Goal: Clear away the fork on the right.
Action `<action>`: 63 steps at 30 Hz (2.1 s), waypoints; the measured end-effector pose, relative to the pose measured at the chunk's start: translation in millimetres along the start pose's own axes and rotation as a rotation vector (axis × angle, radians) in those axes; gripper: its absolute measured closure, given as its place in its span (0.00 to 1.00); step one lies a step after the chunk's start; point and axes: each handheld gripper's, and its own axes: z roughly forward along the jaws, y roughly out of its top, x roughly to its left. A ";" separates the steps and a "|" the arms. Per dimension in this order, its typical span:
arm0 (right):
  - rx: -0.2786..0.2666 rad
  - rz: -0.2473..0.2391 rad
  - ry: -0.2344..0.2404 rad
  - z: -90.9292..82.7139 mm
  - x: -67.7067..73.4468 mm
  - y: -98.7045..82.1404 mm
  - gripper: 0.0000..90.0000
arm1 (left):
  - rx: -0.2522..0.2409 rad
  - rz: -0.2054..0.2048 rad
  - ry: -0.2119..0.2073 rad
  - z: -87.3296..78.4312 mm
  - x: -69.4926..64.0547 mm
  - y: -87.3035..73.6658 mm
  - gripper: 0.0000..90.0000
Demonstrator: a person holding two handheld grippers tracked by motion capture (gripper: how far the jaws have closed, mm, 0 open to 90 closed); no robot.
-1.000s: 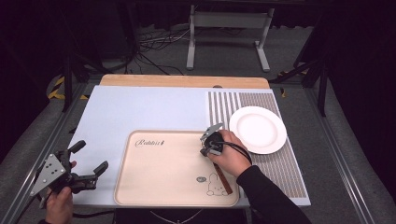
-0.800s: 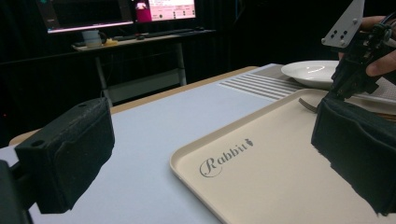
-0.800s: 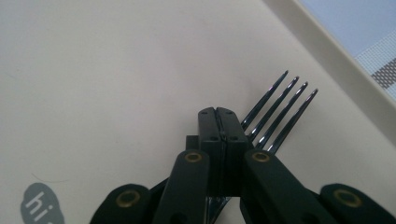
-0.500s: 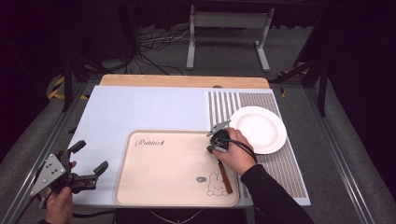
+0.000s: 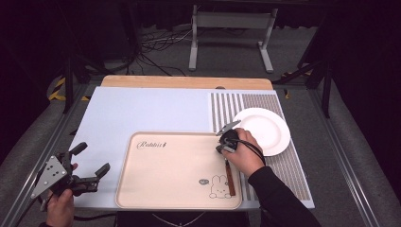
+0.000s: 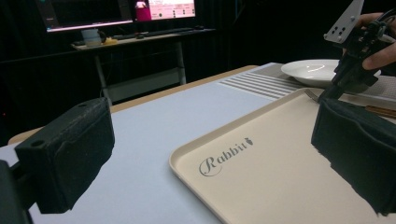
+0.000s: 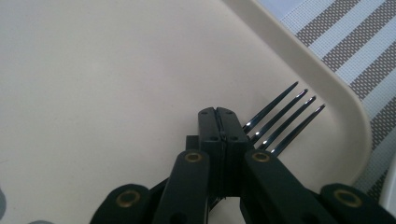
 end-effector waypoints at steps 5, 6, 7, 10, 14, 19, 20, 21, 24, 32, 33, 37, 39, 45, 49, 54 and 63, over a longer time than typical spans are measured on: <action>0.001 0.015 -0.020 -2.1 -4.5 -3.4 1.00 | 0.000 -0.001 -0.002 0.2 -0.1 -0.1 0.00; -0.002 0.017 -0.019 -2.2 -5.2 -4.0 1.00 | 0.000 -0.002 0.000 0.1 -0.2 -0.1 0.00; -0.003 0.020 -0.019 -2.3 -5.6 -4.3 1.00 | 0.000 -0.002 0.001 -0.1 -0.1 -0.1 0.00; 0.001 0.025 -0.024 -3.0 -6.3 -5.1 1.00 | 0.000 -0.001 -0.001 0.0 0.3 0.0 0.00; -0.003 0.023 -0.022 -3.3 -6.8 -5.6 1.00 | 0.004 0.001 0.001 0.4 -0.3 0.1 0.00; -0.035 0.017 -0.021 -8.2 -6.7 -4.2 0.97 | 0.003 -0.002 0.002 0.6 0.0 -0.3 0.00; -0.054 0.011 -0.020 -12.8 -6.7 -3.0 0.95 | 0.003 -0.001 0.002 0.5 -0.1 -0.2 0.00; -0.066 0.009 -0.019 -15.7 -6.7 -2.4 0.93 | 0.003 -0.001 0.002 0.5 -0.1 -0.2 0.00; -0.110 -0.003 -0.010 -25.8 -7.5 -1.2 0.83 | 0.003 0.001 0.001 0.2 0.4 -0.2 0.00; -0.270 -0.044 -0.006 -50.2 -9.8 -3.2 0.34 | 0.002 -0.001 0.001 0.4 -0.3 -0.2 0.00; -0.285 -0.043 -0.005 -54.3 -9.6 -4.6 0.33 | 0.005 -0.002 0.003 0.7 -0.4 -0.3 0.00; -0.338 -0.038 0.001 -73.1 -10.3 -14.9 0.24 | 0.008 0.005 0.002 0.6 -0.9 0.2 0.00; -0.364 -0.030 0.014 -79.6 -11.0 -19.7 0.22 | 0.009 0.005 0.004 0.5 -0.8 0.0 0.00; -0.441 -0.041 0.027 -95.2 -13.9 -34.0 0.16 | 0.008 0.003 0.007 0.3 -0.6 -0.1 0.00; -0.500 -0.058 0.028 -101.3 -16.5 -43.5 0.13 | 0.007 0.006 0.006 0.2 -0.7 0.1 0.00; -0.582 -0.057 0.036 -105.2 -21.7 -58.1 0.12 | 0.008 0.006 0.008 0.1 -0.5 0.0 0.00; -0.700 -0.043 0.024 -111.0 -29.6 -87.1 0.11 | 0.004 0.006 0.009 0.1 -0.7 0.0 0.00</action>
